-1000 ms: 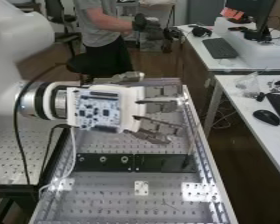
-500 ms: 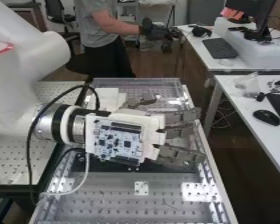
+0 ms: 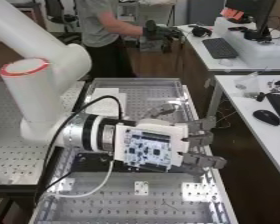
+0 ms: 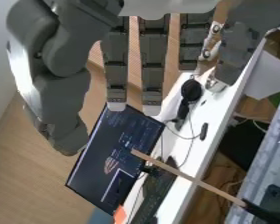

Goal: Grab the chopstick and place it in the clear container

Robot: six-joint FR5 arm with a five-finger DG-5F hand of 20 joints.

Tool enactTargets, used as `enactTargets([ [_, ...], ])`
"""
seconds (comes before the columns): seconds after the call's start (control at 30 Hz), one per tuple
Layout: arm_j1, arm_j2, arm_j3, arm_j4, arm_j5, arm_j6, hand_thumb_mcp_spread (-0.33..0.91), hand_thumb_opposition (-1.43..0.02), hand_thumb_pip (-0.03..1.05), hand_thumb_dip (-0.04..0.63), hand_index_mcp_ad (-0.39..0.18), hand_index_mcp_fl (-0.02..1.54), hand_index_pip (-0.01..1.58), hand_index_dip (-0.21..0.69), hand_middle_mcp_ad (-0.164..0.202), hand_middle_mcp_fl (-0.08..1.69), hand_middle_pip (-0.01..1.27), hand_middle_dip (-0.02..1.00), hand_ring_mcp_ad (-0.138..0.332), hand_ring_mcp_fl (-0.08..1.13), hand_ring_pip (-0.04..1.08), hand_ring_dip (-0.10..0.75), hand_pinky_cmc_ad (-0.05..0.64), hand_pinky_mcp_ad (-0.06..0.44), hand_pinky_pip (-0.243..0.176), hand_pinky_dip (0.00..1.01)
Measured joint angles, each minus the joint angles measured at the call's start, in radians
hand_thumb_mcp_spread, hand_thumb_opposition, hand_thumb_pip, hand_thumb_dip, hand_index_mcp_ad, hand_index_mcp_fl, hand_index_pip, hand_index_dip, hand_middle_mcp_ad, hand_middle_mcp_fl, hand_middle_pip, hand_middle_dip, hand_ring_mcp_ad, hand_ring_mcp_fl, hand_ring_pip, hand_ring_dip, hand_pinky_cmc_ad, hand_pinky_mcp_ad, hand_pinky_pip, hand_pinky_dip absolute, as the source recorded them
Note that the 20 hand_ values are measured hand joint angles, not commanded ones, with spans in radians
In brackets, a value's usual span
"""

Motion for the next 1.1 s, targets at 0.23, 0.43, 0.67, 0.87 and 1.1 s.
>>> enactTargets([
  [0.23, 0.019, -0.021, 0.007, 0.014, 0.033, 0.01, 0.43, -0.83, 0.46, 0.325, -0.099, 0.64, 0.09, 0.543, 0.075, 0.51, 0.13, 0.68, 0.164, 0.06, 0.12, 0.204, 0.508, 0.377, -0.045, 0.13],
  [0.43, 0.021, -0.026, 0.012, 0.004, 0.041, 0.0, 0.43, -0.83, 0.47, 0.325, -0.099, 0.64, 0.08, 0.504, 0.073, 0.61, 0.13, 0.68, 0.166, 0.08, 0.12, 0.204, 0.501, 0.379, -0.045, 0.13],
  [0.67, 0.026, -0.046, 0.026, -0.009, 0.04, -0.021, 0.44, -0.83, 0.47, 0.325, -0.099, 0.61, 0.09, 0.489, 0.075, 0.64, 0.13, 0.68, 0.147, 0.1, 0.12, 0.204, 0.478, 0.379, -0.042, 0.13],
  [0.87, 0.035, -0.06, 0.031, -0.018, 0.034, -0.034, 0.46, -0.83, 0.47, 0.325, -0.099, 0.61, 0.09, 0.476, 0.075, 0.65, 0.13, 0.68, 0.148, 0.12, 0.12, 0.204, 0.475, 0.379, -0.045, 0.13],
  [1.1, 0.043, -0.068, 0.031, -0.017, 0.039, -0.037, 0.46, -0.83, 0.47, 0.325, -0.103, 0.61, 0.09, 0.471, 0.075, 0.69, 0.13, 0.69, 0.134, 0.12, 0.12, 0.204, 0.475, 0.36, -0.045, 0.13],
])
